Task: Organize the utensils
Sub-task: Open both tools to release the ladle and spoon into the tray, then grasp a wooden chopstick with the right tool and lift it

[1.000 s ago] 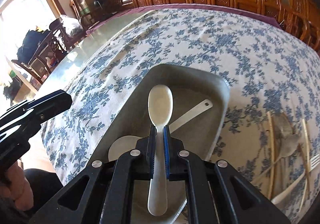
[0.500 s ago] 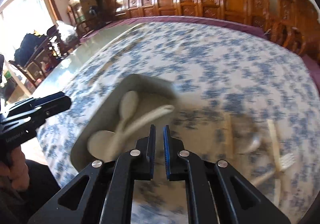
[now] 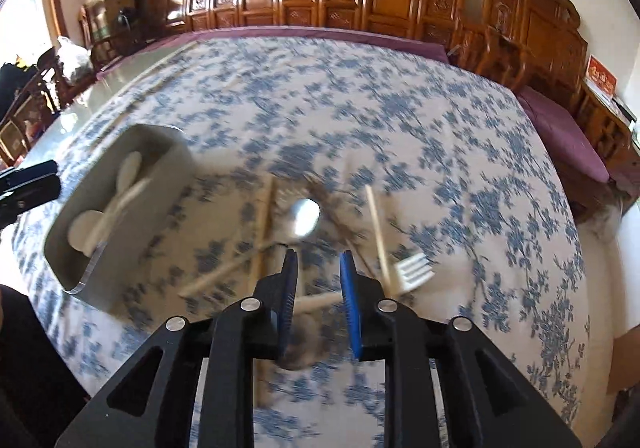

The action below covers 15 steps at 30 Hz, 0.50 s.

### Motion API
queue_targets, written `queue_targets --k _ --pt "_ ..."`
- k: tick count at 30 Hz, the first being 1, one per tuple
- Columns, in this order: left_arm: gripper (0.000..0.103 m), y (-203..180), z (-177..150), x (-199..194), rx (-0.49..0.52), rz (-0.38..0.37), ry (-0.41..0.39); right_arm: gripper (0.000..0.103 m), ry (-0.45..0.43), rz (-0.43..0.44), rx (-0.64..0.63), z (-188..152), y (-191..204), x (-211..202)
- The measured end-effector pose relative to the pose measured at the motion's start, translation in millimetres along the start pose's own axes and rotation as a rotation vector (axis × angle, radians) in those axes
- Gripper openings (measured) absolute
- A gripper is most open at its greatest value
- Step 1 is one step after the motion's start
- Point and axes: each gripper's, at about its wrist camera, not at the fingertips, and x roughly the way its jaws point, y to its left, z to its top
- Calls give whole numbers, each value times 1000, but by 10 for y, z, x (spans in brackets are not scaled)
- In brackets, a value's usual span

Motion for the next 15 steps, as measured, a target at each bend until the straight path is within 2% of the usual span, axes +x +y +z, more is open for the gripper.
queue_targets --k 4,15 --pt "58 -105 -23 59 16 -6 11 24 35 -14 -4 6 -128 187" --pt "58 -316 -47 161 55 -31 33 24 141 8 -56 186 -120 697"
